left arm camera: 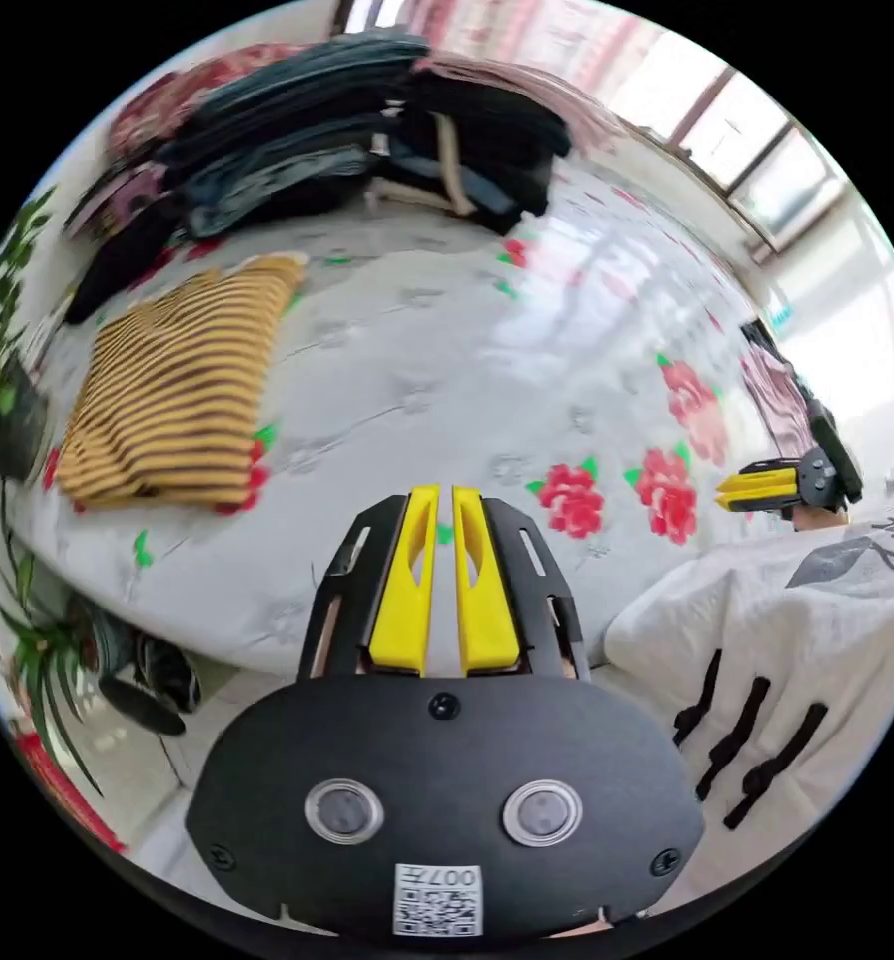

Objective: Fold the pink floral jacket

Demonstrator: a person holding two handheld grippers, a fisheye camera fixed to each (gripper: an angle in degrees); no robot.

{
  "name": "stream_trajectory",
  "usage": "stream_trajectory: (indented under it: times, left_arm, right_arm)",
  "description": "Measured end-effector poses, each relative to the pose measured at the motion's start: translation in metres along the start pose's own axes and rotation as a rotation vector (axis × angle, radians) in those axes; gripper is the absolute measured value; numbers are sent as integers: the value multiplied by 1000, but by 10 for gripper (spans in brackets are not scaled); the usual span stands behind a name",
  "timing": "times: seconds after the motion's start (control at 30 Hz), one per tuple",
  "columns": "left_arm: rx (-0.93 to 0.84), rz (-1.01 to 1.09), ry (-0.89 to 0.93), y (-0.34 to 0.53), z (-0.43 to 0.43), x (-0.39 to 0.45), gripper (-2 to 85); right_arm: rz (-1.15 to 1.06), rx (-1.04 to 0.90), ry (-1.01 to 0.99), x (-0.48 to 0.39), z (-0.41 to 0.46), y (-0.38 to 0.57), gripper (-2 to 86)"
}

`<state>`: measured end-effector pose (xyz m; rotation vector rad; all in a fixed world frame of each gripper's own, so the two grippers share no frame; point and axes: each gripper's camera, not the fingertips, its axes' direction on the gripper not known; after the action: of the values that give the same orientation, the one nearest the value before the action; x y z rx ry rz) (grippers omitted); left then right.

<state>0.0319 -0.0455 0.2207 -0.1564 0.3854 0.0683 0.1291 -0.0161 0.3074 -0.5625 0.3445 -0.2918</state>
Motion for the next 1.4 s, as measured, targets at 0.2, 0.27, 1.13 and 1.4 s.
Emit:
stream_trajectory:
  times: [0.2,0.27,1.13,1.4]
  left_arm:
    - [-122,176,34,-46,61,106,-2]
    - [-167,191,28,-49,77,130,-4]
    - [-484,257,-278,-59,220,247,-9]
    - [-343,247,-179,-25,211,213,-9]
  right_arm:
    - [24,161,-110,10,-7,10,60]
    - [60,211,-261,28,-13,13,63]
    - [1519,237,-134,472,13,409,12]
    - [1238,515,47,399,-77,384,-2]
